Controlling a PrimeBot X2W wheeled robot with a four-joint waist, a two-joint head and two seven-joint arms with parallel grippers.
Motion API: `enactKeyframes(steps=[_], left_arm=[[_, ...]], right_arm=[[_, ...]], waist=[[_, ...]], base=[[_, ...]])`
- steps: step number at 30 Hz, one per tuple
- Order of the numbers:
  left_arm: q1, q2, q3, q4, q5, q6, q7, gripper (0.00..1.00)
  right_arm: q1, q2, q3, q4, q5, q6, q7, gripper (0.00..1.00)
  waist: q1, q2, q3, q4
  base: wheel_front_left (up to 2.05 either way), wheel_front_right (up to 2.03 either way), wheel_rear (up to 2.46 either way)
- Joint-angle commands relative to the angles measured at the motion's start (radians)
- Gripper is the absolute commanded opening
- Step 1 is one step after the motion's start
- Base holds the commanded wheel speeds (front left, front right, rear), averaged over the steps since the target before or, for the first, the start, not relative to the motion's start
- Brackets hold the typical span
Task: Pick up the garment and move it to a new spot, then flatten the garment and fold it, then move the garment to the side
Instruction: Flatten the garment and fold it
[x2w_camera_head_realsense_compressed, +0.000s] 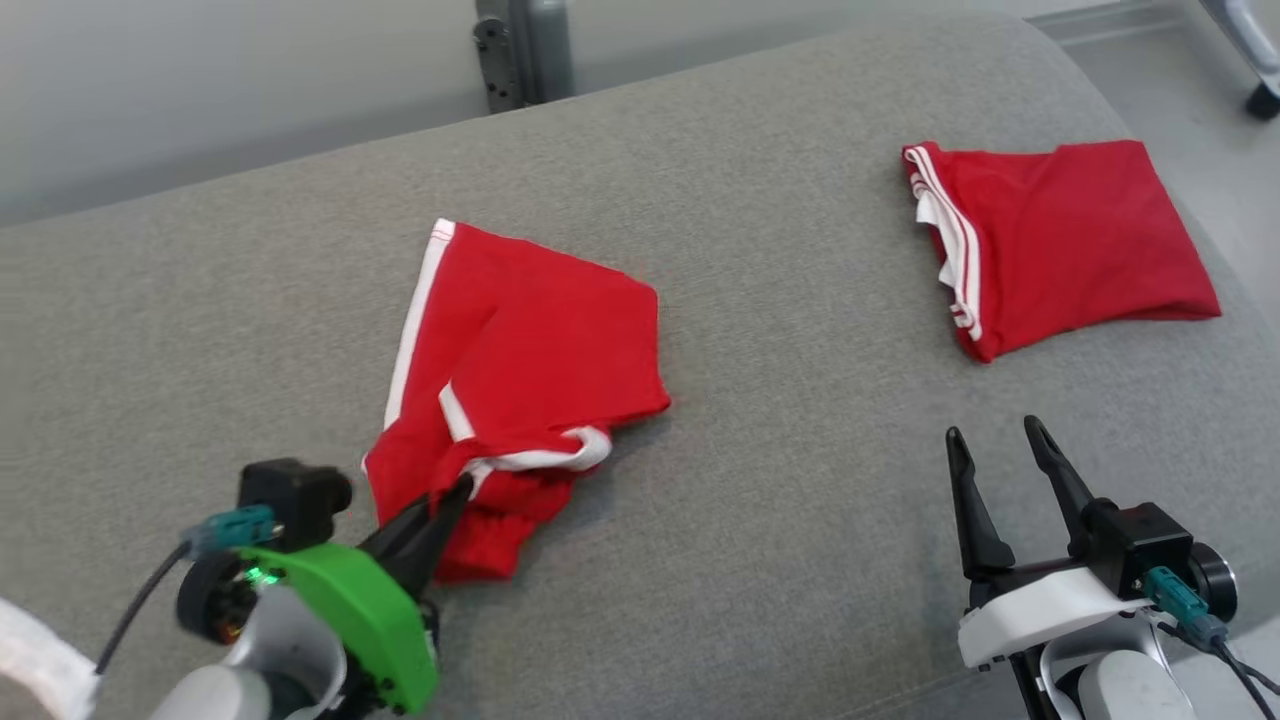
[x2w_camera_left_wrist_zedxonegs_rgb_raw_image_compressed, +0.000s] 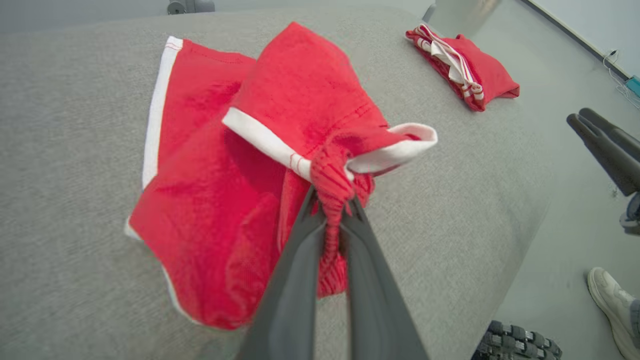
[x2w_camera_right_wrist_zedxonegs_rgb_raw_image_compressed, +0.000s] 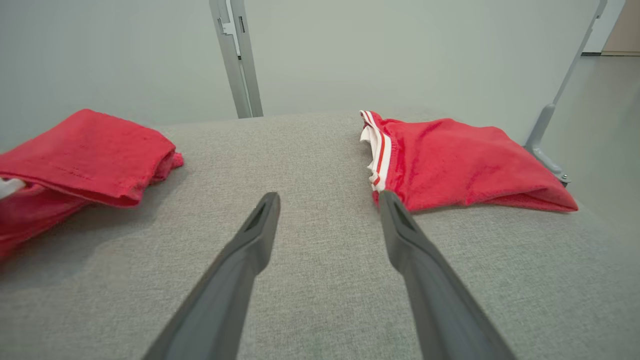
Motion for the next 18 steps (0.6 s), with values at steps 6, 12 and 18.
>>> enactKeyframes(steps=[6, 12, 18], left_arm=[[0.173, 0.108, 0.082, -0.042, -0.074, 0.073, 0.060, 0.00], [0.253, 0.107, 0.100, 0.043, -0.088, 0.069, 0.000, 0.00], [0.281, 0.077, 0.100, 0.091, -0.070, 0.077, -0.072, 1.00]], right_arm=[[0.028, -0.010, 0.005, 0.019, 0.004, 0.000, 0.000, 1.00], [0.045, -0.016, 0.007, 0.029, 0.003, 0.000, 0.000, 1.00], [0.052, -0.030, 0.010, 0.033, 0.006, 0.000, 0.000, 1.00]], waist=[[0.0000, 0.0000, -0.087, 0.153], [0.0000, 0.0000, -0.106, 0.198], [0.0000, 0.0000, -0.118, 0.214]], base=[[0.00, 0.00, 0.00], [0.00, 0.00, 0.00], [0.00, 0.00, 0.00]])
